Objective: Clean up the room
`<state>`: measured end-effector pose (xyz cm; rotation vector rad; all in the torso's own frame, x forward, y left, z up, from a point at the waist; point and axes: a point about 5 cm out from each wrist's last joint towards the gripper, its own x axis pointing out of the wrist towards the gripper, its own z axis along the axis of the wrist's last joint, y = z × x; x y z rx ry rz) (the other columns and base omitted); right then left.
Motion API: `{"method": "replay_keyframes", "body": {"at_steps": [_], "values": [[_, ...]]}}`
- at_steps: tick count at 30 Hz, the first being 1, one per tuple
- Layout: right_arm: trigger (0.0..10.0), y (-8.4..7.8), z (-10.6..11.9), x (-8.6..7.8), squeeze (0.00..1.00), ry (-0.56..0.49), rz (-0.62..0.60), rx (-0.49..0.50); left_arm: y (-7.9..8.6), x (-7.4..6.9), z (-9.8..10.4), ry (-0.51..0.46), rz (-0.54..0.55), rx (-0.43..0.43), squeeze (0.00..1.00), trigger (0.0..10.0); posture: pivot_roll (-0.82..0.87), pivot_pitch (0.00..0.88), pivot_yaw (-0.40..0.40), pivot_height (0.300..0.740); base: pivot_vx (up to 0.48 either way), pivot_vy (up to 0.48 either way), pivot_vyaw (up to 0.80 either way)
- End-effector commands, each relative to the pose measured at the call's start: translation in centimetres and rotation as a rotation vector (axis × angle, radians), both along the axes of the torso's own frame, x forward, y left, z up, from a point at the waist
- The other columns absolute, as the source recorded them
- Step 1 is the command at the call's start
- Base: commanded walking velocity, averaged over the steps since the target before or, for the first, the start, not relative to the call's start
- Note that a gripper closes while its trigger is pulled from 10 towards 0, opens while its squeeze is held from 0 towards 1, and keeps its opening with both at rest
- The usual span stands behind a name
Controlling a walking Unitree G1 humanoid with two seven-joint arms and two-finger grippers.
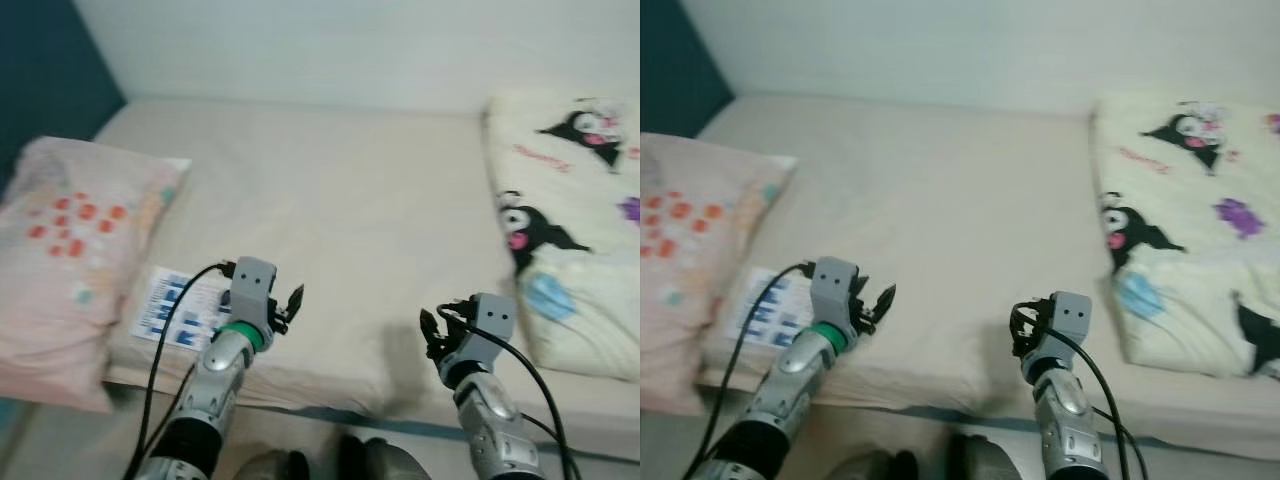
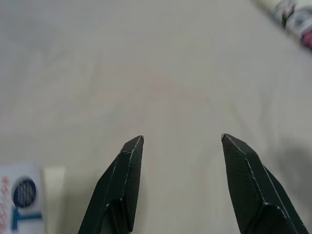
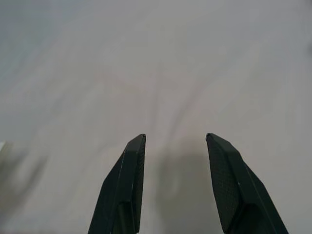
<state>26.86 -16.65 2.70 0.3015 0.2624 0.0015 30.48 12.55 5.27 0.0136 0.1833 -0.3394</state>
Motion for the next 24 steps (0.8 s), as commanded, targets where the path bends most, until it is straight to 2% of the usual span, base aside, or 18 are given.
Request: {"method": "replay_keyframes", "body": {"at_steps": [1, 24], "values": [[10.0, 0.2, -0.4, -0.37, 0.0, 0.024, 0.012, 0.011, 0.24, -0.5, -0.83, 0.038, 0.006, 0.004, 0.0, 10.0, -0.01, 0.14, 0.1, 0.736, 0.0, -0.326, 0.0], [10.0, 0.09, -0.36, -0.34, 0.0, 0.045, 0.014, 0.026, 0.25, -0.59, -0.74, 0.047, -0.006, 0.016, 0.0, 10.0, 0.0, 0.162, 0.109, 0.736, 0.0, -0.326, 0.0]]}}
